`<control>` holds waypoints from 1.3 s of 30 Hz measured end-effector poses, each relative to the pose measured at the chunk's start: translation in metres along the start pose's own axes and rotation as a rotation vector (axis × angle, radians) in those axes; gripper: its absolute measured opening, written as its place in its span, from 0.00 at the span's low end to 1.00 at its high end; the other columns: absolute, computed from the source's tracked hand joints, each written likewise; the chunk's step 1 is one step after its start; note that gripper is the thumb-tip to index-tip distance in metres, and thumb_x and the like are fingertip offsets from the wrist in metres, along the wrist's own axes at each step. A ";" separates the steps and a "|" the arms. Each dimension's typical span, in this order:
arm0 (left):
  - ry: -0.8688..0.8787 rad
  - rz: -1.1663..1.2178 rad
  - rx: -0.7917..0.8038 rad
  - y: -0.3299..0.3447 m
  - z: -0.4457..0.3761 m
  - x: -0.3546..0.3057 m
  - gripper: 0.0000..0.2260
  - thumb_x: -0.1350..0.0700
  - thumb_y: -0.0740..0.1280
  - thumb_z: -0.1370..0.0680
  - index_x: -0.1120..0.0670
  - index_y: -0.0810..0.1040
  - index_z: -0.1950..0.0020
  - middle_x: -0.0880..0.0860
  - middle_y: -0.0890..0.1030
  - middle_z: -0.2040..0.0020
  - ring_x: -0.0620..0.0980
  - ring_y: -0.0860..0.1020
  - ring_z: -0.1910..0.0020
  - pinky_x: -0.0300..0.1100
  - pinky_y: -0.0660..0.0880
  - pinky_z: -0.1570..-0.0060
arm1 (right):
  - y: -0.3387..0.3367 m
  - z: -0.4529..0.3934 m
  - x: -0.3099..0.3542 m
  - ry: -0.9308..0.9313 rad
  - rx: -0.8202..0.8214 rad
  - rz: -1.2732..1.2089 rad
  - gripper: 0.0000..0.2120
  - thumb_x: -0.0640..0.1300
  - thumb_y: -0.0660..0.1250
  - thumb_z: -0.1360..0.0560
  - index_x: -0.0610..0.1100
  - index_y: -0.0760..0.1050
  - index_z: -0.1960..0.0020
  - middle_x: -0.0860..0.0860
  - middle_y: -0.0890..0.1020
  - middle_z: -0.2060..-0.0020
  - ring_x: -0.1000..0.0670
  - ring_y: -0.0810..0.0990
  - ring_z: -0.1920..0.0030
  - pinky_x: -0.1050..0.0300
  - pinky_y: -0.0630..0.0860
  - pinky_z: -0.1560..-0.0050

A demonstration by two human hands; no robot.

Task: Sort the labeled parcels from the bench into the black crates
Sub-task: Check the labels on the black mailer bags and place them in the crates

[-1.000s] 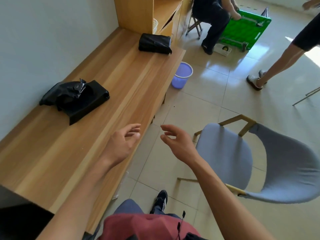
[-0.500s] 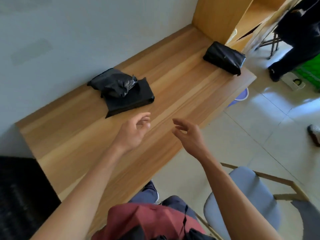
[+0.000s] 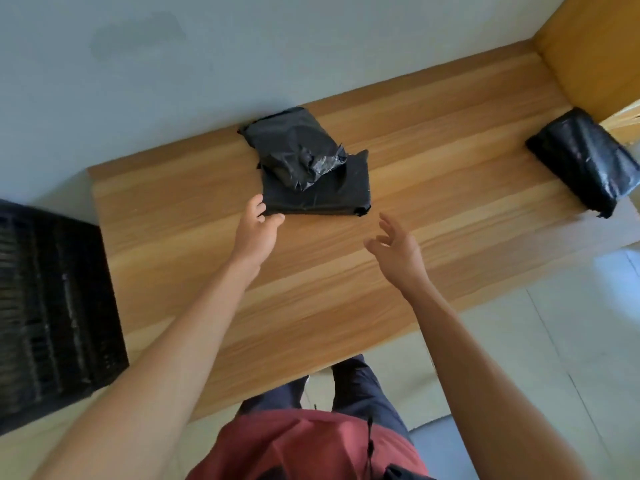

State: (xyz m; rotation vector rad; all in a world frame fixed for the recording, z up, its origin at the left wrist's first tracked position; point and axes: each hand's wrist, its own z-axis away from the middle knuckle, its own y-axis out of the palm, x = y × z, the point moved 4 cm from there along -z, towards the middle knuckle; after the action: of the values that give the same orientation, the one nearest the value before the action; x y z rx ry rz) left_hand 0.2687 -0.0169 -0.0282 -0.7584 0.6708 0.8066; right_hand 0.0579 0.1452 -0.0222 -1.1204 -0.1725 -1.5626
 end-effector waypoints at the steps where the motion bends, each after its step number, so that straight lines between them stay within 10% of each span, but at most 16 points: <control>1: -0.036 0.016 -0.022 0.001 -0.007 0.003 0.30 0.55 0.66 0.17 0.50 0.58 0.16 0.51 0.65 0.19 0.51 0.69 0.25 0.57 0.70 0.27 | 0.002 -0.012 0.001 0.010 0.019 0.017 0.33 0.45 0.69 0.18 0.52 0.60 0.17 0.54 0.69 0.22 0.51 0.74 0.28 0.52 0.74 0.37; 5: -0.120 0.035 -0.102 0.009 -0.028 0.013 0.31 0.55 0.66 0.17 0.51 0.56 0.16 0.50 0.60 0.17 0.52 0.63 0.20 0.55 0.63 0.22 | 0.013 -0.050 0.004 0.020 0.063 0.049 0.36 0.43 0.69 0.19 0.51 0.55 0.16 0.53 0.70 0.23 0.50 0.75 0.30 0.51 0.75 0.35; 11: -0.190 0.010 -0.125 0.024 -0.042 0.022 0.30 0.54 0.65 0.17 0.53 0.59 0.16 0.52 0.65 0.19 0.54 0.65 0.21 0.54 0.64 0.23 | 0.028 -0.082 0.005 -0.018 0.059 0.016 0.28 0.38 0.68 0.20 0.55 0.67 0.23 0.58 0.80 0.38 0.63 0.79 0.56 0.73 0.72 0.66; 18: -0.118 -0.033 -0.187 0.032 -0.025 0.018 0.24 0.57 0.66 0.18 0.53 0.68 0.21 0.48 0.75 0.29 0.46 0.74 0.33 0.35 0.70 0.38 | 0.016 -0.068 -0.001 -0.046 -0.037 -0.015 0.30 0.36 0.67 0.21 0.54 0.68 0.22 0.56 0.79 0.33 0.78 0.75 0.50 0.79 0.71 0.58; 21: -0.055 -0.050 -0.218 0.027 -0.014 0.018 0.18 0.60 0.67 0.19 0.53 0.74 0.29 0.40 0.75 0.45 0.32 0.74 0.54 0.25 0.65 0.58 | 0.006 -0.052 0.001 -0.077 -0.097 0.004 0.34 0.36 0.67 0.20 0.52 0.61 0.18 0.52 0.74 0.25 0.69 0.74 0.41 0.77 0.74 0.54; 25: -0.020 -0.012 -0.225 0.022 0.003 0.018 0.17 0.59 0.68 0.21 0.51 0.72 0.33 0.42 0.76 0.44 0.39 0.76 0.47 0.31 0.68 0.54 | 0.000 -0.028 0.005 -0.109 -0.131 -0.071 0.41 0.34 0.66 0.20 0.49 0.49 0.15 0.47 0.69 0.21 0.58 0.58 0.34 0.68 0.63 0.41; 30: -0.001 0.063 -0.199 0.019 0.025 0.017 0.19 0.58 0.72 0.22 0.51 0.69 0.36 0.44 0.78 0.45 0.41 0.78 0.48 0.33 0.72 0.54 | 0.000 -0.011 0.002 -0.195 -0.126 -0.023 0.45 0.33 0.69 0.22 0.56 0.50 0.15 0.50 0.70 0.22 0.59 0.83 0.43 0.65 0.80 0.47; 33: 0.022 0.078 -0.185 0.014 0.036 0.020 0.22 0.58 0.74 0.23 0.49 0.69 0.33 0.43 0.79 0.43 0.38 0.78 0.45 0.33 0.73 0.49 | 0.004 -0.008 -0.001 -0.331 -0.119 0.210 0.49 0.32 0.73 0.25 0.57 0.51 0.16 0.49 0.65 0.20 0.48 0.68 0.25 0.45 0.72 0.27; 39: 0.056 0.098 -0.183 0.003 0.062 0.021 0.21 0.58 0.74 0.23 0.46 0.71 0.33 0.40 0.79 0.43 0.38 0.78 0.44 0.35 0.74 0.46 | 0.005 -0.007 0.003 -0.524 -0.189 0.491 0.41 0.33 0.77 0.29 0.49 0.64 0.21 0.42 0.62 0.22 0.38 0.67 0.29 0.38 0.74 0.33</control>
State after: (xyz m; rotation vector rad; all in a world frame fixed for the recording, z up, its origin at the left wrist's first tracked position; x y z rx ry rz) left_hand 0.2915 0.0420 -0.0116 -0.9224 0.6947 0.9482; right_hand 0.0583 0.1371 -0.0260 -1.5707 -0.0873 -0.8442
